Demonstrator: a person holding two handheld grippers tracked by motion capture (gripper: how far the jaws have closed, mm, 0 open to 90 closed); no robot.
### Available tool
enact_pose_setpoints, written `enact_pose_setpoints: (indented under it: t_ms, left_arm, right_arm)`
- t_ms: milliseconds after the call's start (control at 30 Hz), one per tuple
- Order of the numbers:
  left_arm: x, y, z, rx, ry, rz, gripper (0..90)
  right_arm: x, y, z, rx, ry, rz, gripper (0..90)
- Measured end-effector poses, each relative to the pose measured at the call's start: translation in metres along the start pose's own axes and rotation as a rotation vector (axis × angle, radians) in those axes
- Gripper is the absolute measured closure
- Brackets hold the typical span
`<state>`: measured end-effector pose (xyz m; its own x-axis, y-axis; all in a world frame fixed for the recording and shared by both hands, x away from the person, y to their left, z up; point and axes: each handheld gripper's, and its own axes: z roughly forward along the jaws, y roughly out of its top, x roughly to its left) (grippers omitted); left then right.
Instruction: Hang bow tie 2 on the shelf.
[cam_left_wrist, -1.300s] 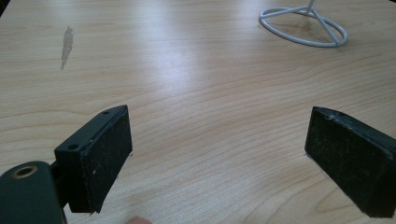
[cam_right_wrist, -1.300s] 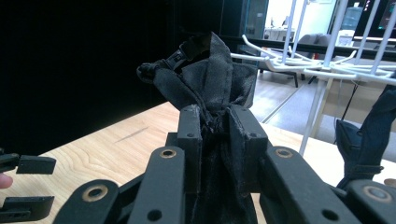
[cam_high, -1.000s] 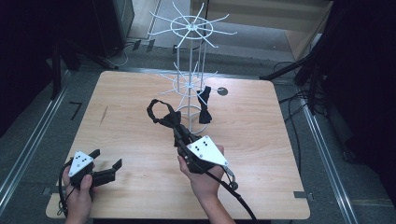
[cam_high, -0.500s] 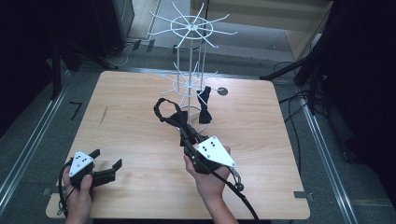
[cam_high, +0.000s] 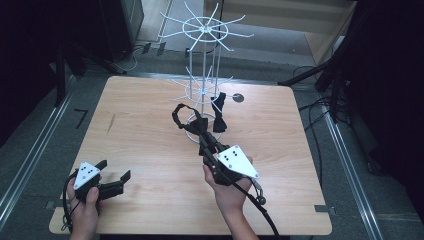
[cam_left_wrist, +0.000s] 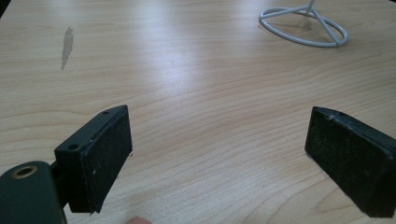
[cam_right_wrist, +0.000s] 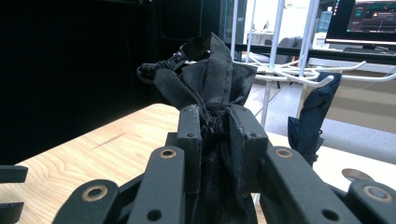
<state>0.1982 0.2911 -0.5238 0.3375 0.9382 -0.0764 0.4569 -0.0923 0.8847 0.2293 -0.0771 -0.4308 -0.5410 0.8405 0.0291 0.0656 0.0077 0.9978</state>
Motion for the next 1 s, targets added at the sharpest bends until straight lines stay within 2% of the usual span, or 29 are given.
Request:
enact_pose_setpoints:
  t_ms: [433, 1000]
  left_arm:
    - [0.0, 0.0, 0.0, -0.003, 0.0, -0.001, 8.1]
    - [0.0, 0.0, 0.0, -0.002, -0.001, 0.0, 8.1]
  right_arm:
    - [-0.007, -0.003, 0.002, 0.008, -0.019, 0.011, 76.7]
    - [-0.018, -0.009, 0.014, 0.038, -0.047, 0.031, 76.7]
